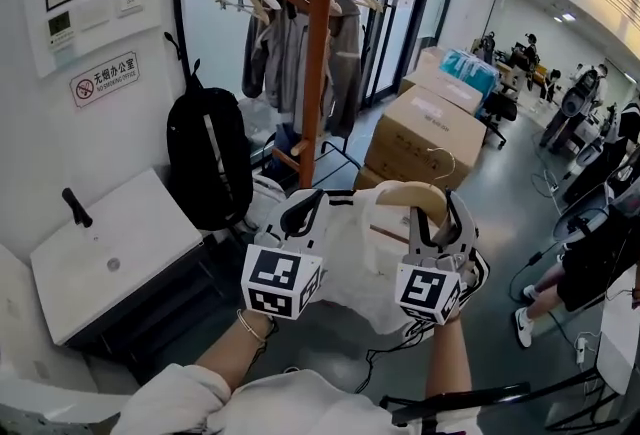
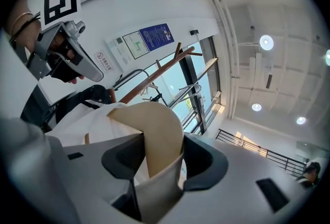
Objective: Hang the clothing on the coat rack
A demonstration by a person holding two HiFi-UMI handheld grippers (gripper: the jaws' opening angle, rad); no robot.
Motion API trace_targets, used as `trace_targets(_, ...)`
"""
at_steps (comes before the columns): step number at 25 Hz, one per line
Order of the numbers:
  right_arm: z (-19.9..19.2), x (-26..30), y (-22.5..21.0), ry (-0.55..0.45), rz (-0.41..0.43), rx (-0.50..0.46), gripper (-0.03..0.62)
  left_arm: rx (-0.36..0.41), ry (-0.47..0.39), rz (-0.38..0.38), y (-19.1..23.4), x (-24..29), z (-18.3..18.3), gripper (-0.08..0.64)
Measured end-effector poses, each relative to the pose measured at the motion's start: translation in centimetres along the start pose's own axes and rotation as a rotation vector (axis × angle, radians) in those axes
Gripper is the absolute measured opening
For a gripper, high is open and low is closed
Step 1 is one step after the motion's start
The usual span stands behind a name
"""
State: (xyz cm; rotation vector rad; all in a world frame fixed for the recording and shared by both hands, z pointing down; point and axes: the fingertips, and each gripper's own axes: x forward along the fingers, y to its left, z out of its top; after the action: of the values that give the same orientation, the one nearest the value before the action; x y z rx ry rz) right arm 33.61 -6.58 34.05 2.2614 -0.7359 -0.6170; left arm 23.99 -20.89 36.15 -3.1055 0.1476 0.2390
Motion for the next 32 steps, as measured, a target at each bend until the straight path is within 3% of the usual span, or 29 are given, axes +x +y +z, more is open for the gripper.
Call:
trace_targets(16,-1.5,7.5,0.0,-0.099,0.066,0.018,0.230,0.054,0.039,0.087,2.4,4.4,-0.9,0.007)
trace_targets(24,-2.1,11.9,0.2,-0.207,0.199,0.058,0.230,0.028,0.047,0.268,3.8,5.4,-1.0,0.006)
trace_targets(32,-2.1,16.1,-0.5,-0.347,0.326,0.117,0.230,0.072,0.023,0.414,2.7,8.2,0.4,0.006)
